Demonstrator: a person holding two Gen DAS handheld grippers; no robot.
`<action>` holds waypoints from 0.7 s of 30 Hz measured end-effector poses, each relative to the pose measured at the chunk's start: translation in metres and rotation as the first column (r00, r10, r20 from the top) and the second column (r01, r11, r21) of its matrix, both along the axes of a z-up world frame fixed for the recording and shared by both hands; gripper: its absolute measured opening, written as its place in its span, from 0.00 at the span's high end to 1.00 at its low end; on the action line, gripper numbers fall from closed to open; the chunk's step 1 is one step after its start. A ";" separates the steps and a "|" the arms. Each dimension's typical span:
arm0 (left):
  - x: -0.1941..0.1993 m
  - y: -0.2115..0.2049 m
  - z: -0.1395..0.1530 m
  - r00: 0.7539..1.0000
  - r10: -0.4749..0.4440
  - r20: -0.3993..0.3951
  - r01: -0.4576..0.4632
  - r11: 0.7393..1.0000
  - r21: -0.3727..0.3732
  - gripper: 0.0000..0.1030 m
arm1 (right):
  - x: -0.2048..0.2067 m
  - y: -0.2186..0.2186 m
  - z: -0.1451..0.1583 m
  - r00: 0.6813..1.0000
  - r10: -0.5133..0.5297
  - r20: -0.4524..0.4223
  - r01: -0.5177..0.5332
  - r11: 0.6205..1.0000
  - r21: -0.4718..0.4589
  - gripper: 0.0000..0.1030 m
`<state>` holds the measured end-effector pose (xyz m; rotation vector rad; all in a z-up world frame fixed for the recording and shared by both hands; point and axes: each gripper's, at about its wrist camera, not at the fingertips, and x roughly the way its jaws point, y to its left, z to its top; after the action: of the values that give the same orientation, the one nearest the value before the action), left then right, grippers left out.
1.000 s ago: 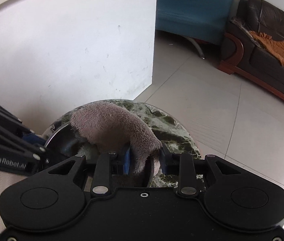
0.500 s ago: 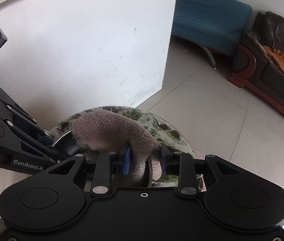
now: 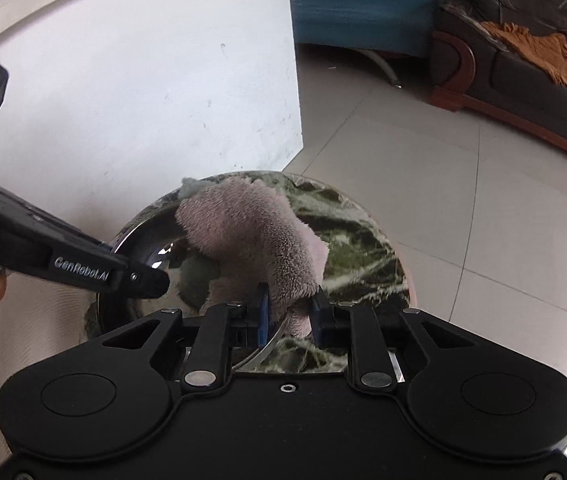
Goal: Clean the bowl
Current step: 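Hold the bowl rim with the left gripper while the right gripper rubs inside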
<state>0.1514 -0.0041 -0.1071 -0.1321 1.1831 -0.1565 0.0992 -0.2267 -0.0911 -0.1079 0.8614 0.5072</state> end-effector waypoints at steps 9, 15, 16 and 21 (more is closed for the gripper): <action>0.001 -0.003 0.001 1.000 -0.020 -0.013 0.021 1.000 0.012 0.86 | 0.029 0.023 0.016 0.992 0.079 0.097 -0.073 0.995 -0.070 0.78; 0.000 -0.003 0.001 1.000 -0.016 -0.016 0.017 1.000 0.009 0.86 | 0.039 0.038 0.014 0.979 0.160 0.127 -0.145 0.982 -0.118 0.66; 0.000 -0.003 0.001 1.000 -0.018 -0.017 0.018 1.000 0.009 0.86 | 0.038 0.037 0.015 0.978 0.161 0.133 -0.145 0.982 -0.122 0.63; 0.001 -0.003 0.001 0.999 -0.034 -0.014 0.034 0.999 0.010 0.86 | 0.032 0.029 0.027 0.959 0.230 0.164 -0.212 0.970 -0.117 0.57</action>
<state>0.1522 -0.0075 -0.1059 -0.1041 1.2004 -0.1796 0.1311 -0.1977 -0.0640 -0.3381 0.7034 0.6546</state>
